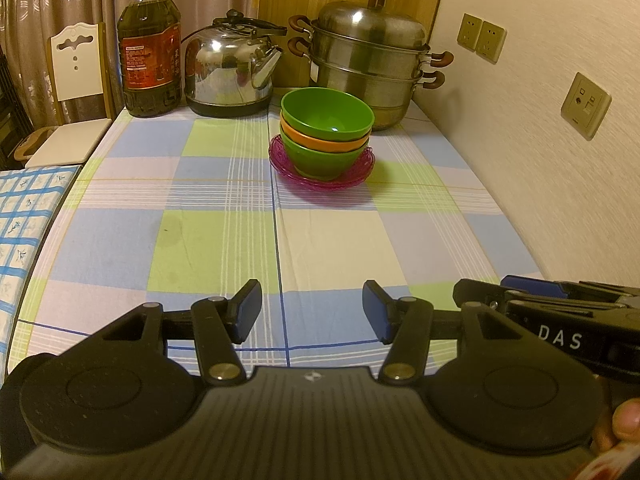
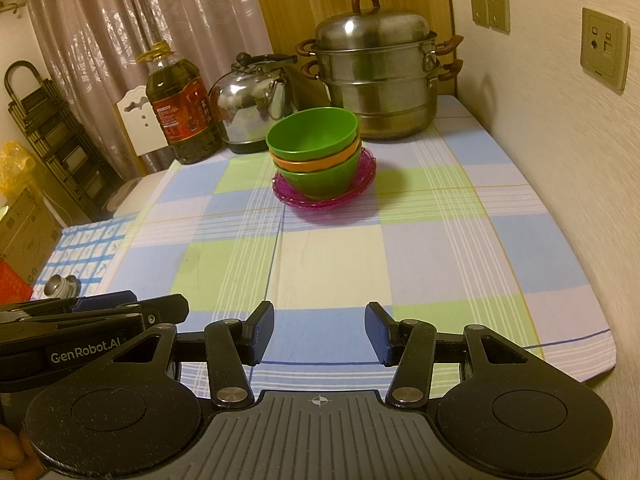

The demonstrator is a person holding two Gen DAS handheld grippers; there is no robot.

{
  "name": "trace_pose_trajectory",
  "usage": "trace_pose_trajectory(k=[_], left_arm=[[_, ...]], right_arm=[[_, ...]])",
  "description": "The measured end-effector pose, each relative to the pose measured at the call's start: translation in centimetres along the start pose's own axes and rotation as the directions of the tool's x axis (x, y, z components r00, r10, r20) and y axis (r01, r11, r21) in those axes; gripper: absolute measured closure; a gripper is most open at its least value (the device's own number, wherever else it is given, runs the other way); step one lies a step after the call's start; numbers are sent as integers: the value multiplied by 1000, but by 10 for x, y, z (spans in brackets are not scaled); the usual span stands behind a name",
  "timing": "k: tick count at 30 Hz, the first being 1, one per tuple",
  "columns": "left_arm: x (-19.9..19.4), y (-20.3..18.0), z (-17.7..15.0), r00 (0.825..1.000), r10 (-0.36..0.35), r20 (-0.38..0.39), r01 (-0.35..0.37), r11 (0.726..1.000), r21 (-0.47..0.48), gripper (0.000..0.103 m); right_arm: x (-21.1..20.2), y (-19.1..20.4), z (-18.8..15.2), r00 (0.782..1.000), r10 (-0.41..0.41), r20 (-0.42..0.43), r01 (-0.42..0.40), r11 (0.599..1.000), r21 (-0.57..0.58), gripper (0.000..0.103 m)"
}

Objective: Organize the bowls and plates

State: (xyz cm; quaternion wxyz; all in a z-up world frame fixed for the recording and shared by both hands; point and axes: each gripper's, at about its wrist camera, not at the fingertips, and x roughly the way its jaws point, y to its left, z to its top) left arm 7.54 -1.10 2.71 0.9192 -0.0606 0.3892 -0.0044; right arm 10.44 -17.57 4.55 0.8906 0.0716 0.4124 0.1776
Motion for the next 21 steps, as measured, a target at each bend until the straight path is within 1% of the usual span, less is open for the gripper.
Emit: trace_pose_trajectory(k=[14, 18, 21], left_arm=[[1, 1, -1, 1000, 3, -1, -3, 1000, -2, 50], [-1, 3, -1, 1000, -8, 11, 9, 1000, -4, 50], [1, 4, -1, 1000, -1, 6, 1, 1000, -5, 50]], right_arm=[[0, 0, 0, 1000, 0, 0, 0, 1000, -1, 52], [0, 0, 0, 1000, 0, 0, 0, 1000, -1, 52], [0, 0, 0, 1000, 0, 1, 0, 1000, -1, 52]])
